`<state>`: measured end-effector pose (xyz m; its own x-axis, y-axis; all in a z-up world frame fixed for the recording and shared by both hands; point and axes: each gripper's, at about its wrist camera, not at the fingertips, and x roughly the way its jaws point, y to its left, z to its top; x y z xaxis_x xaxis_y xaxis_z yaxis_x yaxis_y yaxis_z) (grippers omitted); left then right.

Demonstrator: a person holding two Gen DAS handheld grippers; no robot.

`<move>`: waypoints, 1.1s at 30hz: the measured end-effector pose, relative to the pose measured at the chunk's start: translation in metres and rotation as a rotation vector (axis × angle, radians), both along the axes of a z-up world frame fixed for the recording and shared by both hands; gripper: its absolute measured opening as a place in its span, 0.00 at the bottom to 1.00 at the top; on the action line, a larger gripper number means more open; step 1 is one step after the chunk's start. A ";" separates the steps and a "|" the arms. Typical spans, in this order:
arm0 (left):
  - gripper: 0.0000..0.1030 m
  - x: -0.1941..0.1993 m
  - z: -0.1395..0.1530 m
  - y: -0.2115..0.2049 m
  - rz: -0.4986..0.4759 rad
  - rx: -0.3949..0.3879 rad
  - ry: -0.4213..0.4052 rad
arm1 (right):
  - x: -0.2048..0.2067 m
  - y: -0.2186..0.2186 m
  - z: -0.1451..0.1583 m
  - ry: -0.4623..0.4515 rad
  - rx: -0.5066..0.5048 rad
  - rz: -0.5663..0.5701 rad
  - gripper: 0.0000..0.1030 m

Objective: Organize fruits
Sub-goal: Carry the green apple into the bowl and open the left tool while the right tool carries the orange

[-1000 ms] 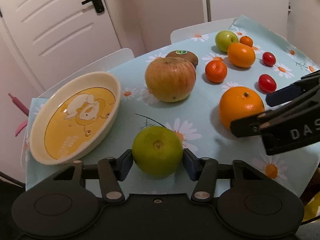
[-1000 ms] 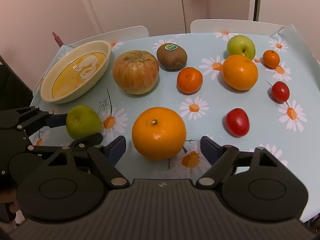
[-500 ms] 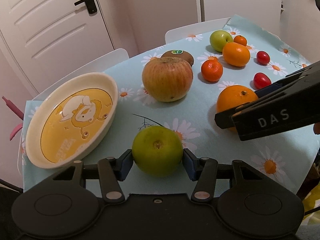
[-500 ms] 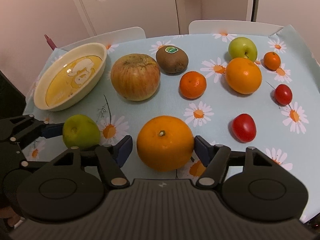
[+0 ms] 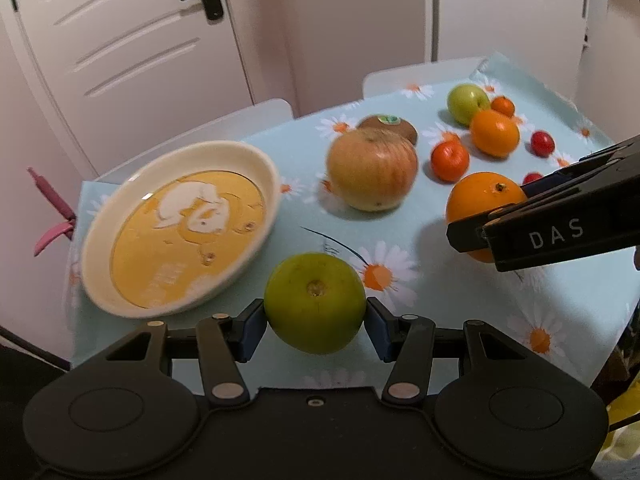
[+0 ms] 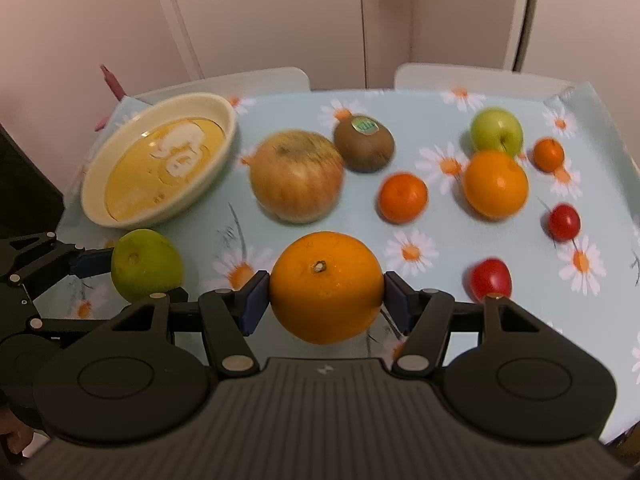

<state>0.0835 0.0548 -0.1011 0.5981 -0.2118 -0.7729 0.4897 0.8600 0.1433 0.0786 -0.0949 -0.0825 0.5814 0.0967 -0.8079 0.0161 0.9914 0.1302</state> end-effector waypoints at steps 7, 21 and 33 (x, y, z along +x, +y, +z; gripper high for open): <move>0.56 0.001 0.031 0.027 0.052 -0.039 -0.045 | 0.010 0.025 0.035 -0.054 -0.002 0.038 0.74; 0.56 0.056 0.064 0.091 0.226 -0.064 -0.165 | 0.073 0.069 0.066 -0.129 0.057 0.101 0.74; 0.56 0.120 0.046 0.084 0.328 -0.053 -0.135 | 0.161 0.080 0.052 -0.121 0.083 0.211 0.74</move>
<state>0.2039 0.1387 -0.0553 0.7367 -0.0290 -0.6756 0.1659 0.9763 0.1390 0.2397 -0.0151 -0.0304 0.6332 0.2888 -0.7181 -0.2102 0.9571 0.1995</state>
